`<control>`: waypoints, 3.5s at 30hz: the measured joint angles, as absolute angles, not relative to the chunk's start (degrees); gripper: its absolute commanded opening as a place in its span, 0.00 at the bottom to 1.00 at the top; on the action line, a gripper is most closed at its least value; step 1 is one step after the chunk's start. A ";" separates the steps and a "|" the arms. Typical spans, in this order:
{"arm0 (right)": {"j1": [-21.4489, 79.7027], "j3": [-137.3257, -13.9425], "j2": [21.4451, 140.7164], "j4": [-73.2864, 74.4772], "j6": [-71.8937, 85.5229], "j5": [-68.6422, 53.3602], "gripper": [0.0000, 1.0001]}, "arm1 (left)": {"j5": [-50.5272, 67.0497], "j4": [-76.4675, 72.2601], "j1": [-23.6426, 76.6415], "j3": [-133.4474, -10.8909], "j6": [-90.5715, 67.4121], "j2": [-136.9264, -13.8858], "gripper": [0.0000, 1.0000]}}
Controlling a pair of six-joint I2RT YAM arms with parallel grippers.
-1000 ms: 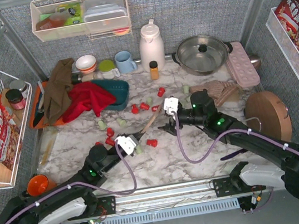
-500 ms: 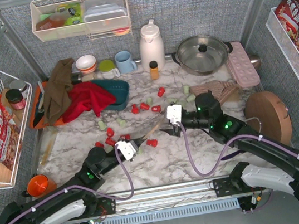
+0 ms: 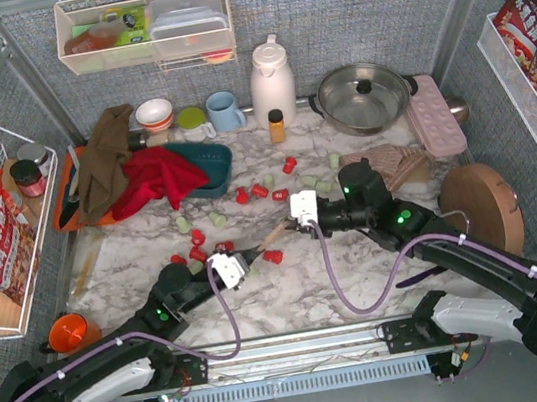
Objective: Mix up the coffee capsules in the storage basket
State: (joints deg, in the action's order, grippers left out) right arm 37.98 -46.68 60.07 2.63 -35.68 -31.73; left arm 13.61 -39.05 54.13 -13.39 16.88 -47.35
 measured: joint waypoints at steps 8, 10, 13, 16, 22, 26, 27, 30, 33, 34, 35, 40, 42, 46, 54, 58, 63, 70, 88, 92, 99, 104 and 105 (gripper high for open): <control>38.20 -47.37 61.60 3.49 -33.67 -27.22 0.00 | 5.32 -43.35 54.19 -11.92 13.45 -48.71 0.99; 38.17 -45.32 61.58 0.56 -31.24 -20.40 0.00 | 0.19 -44.88 54.19 -11.40 11.92 -48.77 0.99; 38.17 -42.17 61.73 -5.30 -27.81 -3.31 0.00 | -7.60 -46.68 54.17 -11.46 8.32 -48.86 0.99; 37.36 -39.92 63.55 -13.91 -26.15 17.74 0.00 | -16.27 -46.72 54.17 -12.47 4.80 -49.76 0.99; 30.48 -38.02 72.40 -29.91 -27.81 44.69 0.00 | -37.26 -43.66 54.13 -17.26 -2.46 -54.11 0.99; 23.53 -41.06 82.35 -35.57 -30.33 52.80 0.00 | -46.89 -39.79 53.84 -20.67 -6.39 -56.53 0.99; 21.98 -42.15 84.88 -36.51 -30.44 54.13 0.00 | -48.27 -39.03 53.84 -21.15 -6.74 -56.86 0.99; 20.21 -45.45 87.88 -33.56 -28.36 54.22 0.00 | -50.70 -37.63 53.52 -22.11 -7.55 -57.49 0.99; 19.59 -48.99 85.82 -27.38 -22.04 49.15 0.00 | -52.29 -37.06 53.15 -22.79 -7.81 -57.47 0.99; 19.49 -49.28 84.49 -25.96 -19.94 47.16 0.00 | -52.53 -36.69 53.10 -22.92 -7.94 -57.34 0.99; 19.46 -49.28 83.35 -24.91 -18.22 45.67 0.00 | -52.58 -36.34 53.10 -22.96 -7.99 -57.10 0.99; 18.87 -48.51 79.29 -20.71 -10.17 36.27 0.00 | -52.77 -35.97 53.01 -22.00 -9.39 -55.68 0.99; 17.50 -47.68 79.31 -20.99 -6.70 32.16 0.00 | -52.88 -35.88 52.99 -21.12 -9.98 -55.24 0.99; 13.82 -45.06 83.05 -24.08 -0.75 25.41 0.00 | -52.99 -35.38 52.99 -20.40 -10.94 -53.84 0.99; 7.01 -41.89 86.50 -27.88 7.33 26.24 0.00 | -53.63 -33.78 52.88 -18.79 -11.60 -49.95 0.99; 4.19 -39.62 84.20 -27.79 7.88 33.17 0.00 | -53.89 -33.74 52.77 -17.63 -11.57 -48.64 0.99; -0.97 -39.77 83.64 -24.45 12.03 36.47 0.00 | -53.84 -33.74 52.36 -17.76 -11.27 -49.10 0.99; -3.75 -39.22 81.32 -22.76 14.70 39.94 0.19 | -53.43 -33.12 52.29 -19.59 -10.52 -50.00 0.99; 3.09 -41.93 68.16 -13.69 13.80 40.84 0.99 | -54.39 -26.94 52.18 -19.70 -11.84 -43.99 0.99; 9.34 -43.75 65.25 -12.19 8.93 42.11 0.99 | -55.57 -22.94 51.99 -20.88 -14.35 -43.88 0.99; 20.18 -45.04 62.50 -8.21 4.08 39.31 0.98 | -57.43 -14.76 51.05 -25.43 -20.08 -49.34 0.99; 26.35 -41.65 62.35 -6.11 3.33 32.01 0.96 | -53.60 -7.90 45.01 -31.38 -23.75 -55.83 0.99; 27.14 -40.75 62.61 -6.02 2.90 30.94 0.96 | -52.36 -6.76 43.48 -32.64 -24.38 -57.10 0.99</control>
State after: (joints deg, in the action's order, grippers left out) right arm 27.14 -40.75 62.61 -6.02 2.90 30.94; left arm -52.36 -6.76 43.48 -32.64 -24.38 -57.10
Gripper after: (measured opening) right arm 0.964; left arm 0.992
